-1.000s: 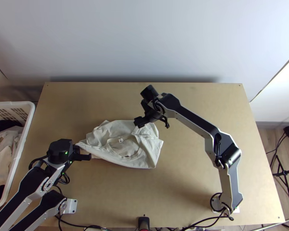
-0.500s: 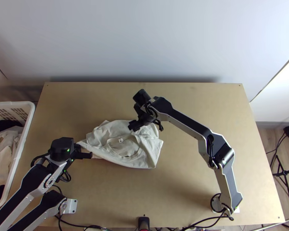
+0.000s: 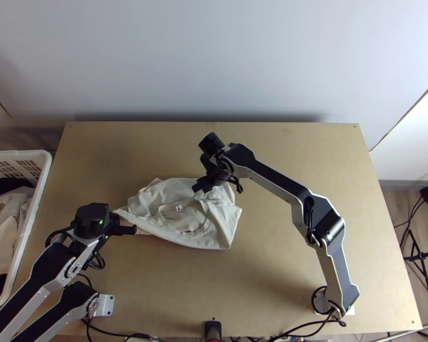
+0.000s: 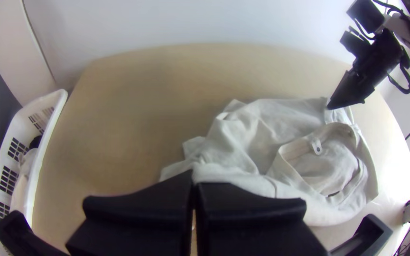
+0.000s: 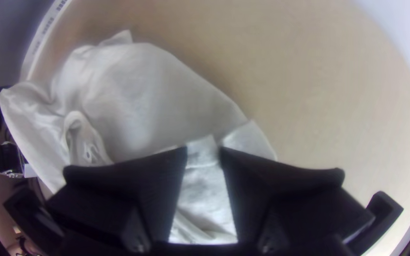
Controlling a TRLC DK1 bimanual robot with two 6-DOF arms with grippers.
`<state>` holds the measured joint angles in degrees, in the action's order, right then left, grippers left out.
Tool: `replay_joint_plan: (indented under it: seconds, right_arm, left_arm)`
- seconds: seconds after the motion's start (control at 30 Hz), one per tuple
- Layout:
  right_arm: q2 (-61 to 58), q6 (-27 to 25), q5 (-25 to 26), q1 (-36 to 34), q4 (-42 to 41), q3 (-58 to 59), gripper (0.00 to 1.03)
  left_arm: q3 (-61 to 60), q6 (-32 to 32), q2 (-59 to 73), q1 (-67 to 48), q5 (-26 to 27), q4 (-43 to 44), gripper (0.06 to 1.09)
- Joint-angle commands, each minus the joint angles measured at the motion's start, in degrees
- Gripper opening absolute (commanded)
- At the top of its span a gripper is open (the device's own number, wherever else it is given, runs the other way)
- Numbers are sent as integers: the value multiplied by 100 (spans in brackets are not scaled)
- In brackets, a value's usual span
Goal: Fold the t-shirt
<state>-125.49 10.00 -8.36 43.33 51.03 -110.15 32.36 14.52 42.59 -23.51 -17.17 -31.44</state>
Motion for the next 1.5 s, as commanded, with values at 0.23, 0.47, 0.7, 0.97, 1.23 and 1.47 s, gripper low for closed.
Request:
replay_joint_plan:
  seconds: [0.23,0.47,0.7,0.97,1.23,1.47]
  right_arm:
    - [218,-165,36,-167,-40,11,3]
    - [833,-218,397,-466,285,-789,3]
    - [1211,-279,889,-730,944,-2309,3]
    - [2002,-490,2040,-448,883,-2274,3]
    - [2600,-1053,3728,9,742,-2274,3]
    - [2952,-1835,4422,220,575,-2239,3]
  left_arm:
    - [86,-29,30,22,3,15,10]
    - [702,-310,171,804,38,147,10]
    - [2029,-345,733,1665,249,349,10]
    - [3321,-2,1226,1665,311,367,10]
    - [4894,42,1603,1850,311,367,10]
    - [6318,42,1973,1973,302,323,10]
